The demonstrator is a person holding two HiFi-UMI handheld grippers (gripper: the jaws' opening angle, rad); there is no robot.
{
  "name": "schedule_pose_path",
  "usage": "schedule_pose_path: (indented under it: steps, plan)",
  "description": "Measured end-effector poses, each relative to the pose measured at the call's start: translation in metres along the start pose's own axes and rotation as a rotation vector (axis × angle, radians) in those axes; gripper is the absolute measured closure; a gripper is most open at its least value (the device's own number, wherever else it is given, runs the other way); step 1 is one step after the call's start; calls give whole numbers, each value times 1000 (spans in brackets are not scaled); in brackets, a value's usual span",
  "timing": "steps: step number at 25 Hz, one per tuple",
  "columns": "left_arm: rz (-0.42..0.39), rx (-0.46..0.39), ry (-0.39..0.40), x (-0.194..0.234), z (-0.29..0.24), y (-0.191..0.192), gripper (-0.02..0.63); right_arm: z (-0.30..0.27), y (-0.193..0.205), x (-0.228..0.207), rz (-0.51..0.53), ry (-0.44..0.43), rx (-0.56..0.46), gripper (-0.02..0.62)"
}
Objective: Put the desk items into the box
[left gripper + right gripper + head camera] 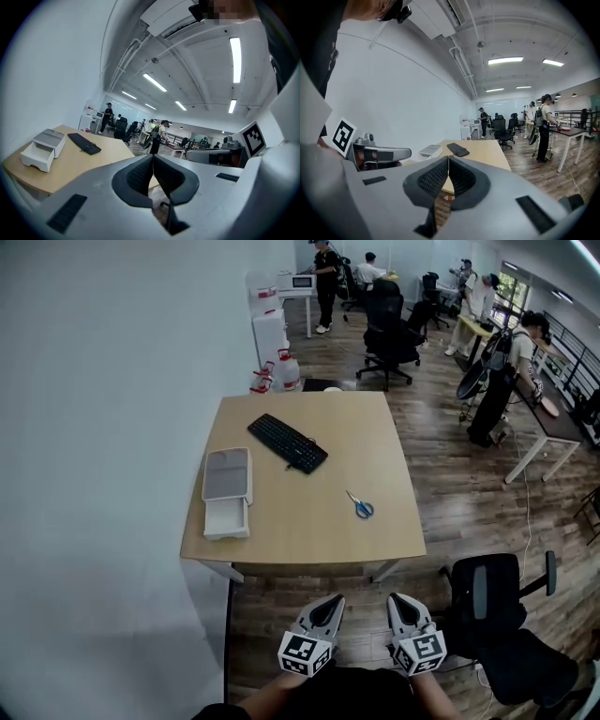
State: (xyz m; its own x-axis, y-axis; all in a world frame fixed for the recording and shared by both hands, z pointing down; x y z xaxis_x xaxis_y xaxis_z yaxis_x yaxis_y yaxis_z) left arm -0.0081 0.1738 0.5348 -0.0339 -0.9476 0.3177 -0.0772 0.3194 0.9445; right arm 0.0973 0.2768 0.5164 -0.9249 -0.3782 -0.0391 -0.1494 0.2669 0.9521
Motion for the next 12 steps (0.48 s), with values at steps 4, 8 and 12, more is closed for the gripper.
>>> schedule_pose_path:
  steps: [4, 8, 12]
  plan:
    - [-8, -2, 25, 19, -11, -7, 591, -14, 0, -9, -10, 53, 10, 534]
    - [4, -11, 30, 33, -22, -13, 591, -33, 2, -23, -20, 93, 36, 534]
    - [-22, -52, -14, 47, -28, -21, 591, -58, -1, -35, -29, 103, 41, 534]
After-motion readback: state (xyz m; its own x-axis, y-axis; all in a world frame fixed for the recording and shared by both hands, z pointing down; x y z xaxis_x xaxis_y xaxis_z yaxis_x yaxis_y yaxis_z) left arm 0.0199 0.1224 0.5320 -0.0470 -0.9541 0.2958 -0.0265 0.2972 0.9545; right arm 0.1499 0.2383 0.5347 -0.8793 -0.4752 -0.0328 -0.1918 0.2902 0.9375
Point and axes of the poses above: the fingertips, and each gripper's own axes: z backward along the fingers, x to its left, y out of its underside, the point moved 3 cm from there along z, backward along the fingers, and after that the axes turned 8 degrees about y, right-handed, at the moved point
